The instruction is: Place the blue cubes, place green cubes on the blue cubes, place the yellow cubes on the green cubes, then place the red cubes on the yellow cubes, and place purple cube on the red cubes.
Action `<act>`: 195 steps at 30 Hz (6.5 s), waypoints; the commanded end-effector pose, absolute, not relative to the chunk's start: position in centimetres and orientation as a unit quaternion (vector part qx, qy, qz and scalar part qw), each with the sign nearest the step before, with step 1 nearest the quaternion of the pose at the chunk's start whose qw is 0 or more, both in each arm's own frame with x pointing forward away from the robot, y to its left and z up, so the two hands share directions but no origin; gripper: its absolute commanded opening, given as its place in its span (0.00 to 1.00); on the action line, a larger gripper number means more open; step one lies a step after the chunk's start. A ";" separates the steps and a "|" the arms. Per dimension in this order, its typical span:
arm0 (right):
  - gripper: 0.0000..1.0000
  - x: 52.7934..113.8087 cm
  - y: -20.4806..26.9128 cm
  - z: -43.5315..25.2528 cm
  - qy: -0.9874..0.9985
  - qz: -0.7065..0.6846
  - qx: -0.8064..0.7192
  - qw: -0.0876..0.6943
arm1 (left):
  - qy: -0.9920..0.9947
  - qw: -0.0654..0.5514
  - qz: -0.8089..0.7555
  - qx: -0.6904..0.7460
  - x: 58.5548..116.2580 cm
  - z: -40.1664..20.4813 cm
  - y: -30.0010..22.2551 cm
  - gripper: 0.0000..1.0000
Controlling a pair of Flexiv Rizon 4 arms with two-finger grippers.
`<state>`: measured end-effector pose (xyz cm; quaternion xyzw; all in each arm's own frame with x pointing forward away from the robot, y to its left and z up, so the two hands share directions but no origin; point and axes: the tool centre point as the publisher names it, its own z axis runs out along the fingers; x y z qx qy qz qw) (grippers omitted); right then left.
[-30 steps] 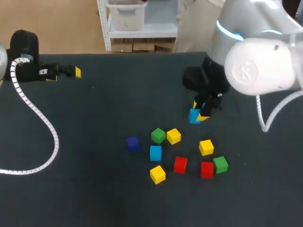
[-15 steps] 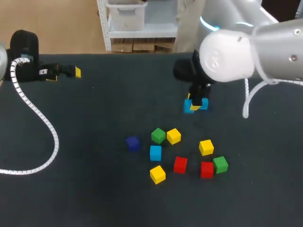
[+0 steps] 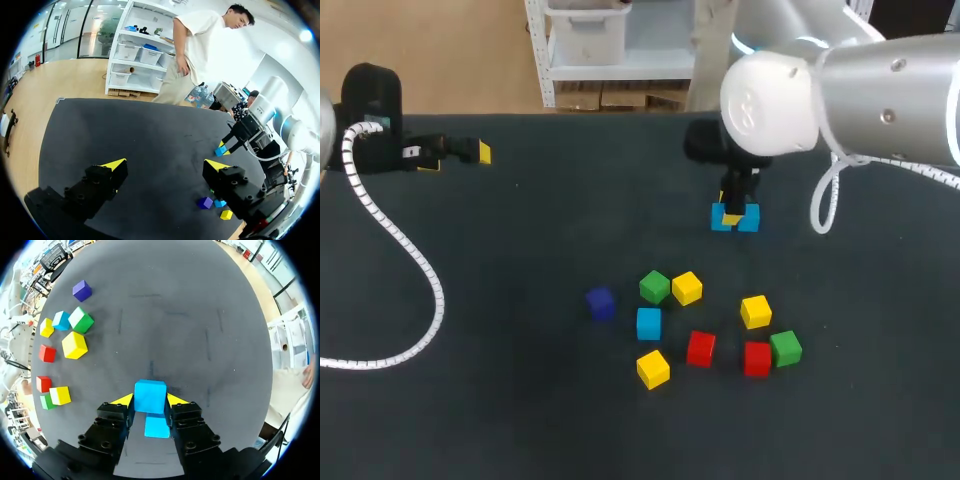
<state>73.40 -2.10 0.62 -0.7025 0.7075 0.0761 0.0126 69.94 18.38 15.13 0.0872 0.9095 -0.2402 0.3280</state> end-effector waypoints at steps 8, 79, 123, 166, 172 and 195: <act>0.00 74.8 -1.8 -0.1 0.714 0.070 -0.696 0.009 | 0.908 0.330 -0.243 0.088 69.9 15.0 18.5 1.00; 1.00 75.3 -1.7 2.0 0.717 0.062 -0.694 0.031 | 0.908 0.330 -0.243 0.088 69.9 15.0 18.5 1.00; 0.11 74.9 -1.8 -0.1 0.720 0.043 -0.693 -0.003 | 0.908 0.330 -0.243 0.088 69.9 15.0 18.5 1.00; 0.18 74.0 -1.6 -0.4 0.717 0.052 -0.695 -0.006 | 0.908 0.330 -0.243 0.088 69.9 15.0 18.5 1.00; 0.18 74.2 -1.5 -0.3 0.719 0.052 -0.693 -0.004 | 0.908 0.330 -0.243 0.088 69.9 15.0 18.5 1.00; 0.33 74.6 -1.4 -0.5 0.720 0.045 -0.693 -0.003 | 0.908 0.330 -0.243 0.088 69.9 15.0 18.5 1.00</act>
